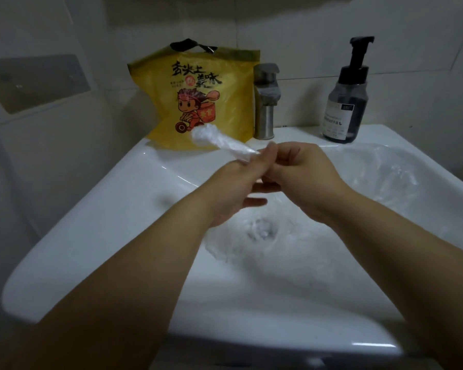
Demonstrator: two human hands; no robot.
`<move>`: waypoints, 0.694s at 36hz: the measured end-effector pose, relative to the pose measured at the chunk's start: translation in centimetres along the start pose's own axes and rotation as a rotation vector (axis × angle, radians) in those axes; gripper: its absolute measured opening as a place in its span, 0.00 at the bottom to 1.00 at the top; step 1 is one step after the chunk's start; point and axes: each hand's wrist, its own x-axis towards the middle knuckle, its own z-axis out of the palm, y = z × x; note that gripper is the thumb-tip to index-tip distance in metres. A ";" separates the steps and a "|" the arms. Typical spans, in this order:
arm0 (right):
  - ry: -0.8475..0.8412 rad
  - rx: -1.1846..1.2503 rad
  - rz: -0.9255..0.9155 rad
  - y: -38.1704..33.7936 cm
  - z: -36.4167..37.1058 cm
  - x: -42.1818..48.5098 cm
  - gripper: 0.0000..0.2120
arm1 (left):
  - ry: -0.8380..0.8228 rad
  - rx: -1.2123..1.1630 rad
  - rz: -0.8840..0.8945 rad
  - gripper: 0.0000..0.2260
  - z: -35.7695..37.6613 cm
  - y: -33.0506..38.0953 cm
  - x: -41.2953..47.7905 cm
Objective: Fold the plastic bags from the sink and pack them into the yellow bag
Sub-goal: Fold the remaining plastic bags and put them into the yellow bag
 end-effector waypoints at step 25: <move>-0.161 -0.020 0.140 -2.9 -2.1 1.5 0.06 | 0.543 -0.066 0.268 0.09 -4.2 2.5 -0.3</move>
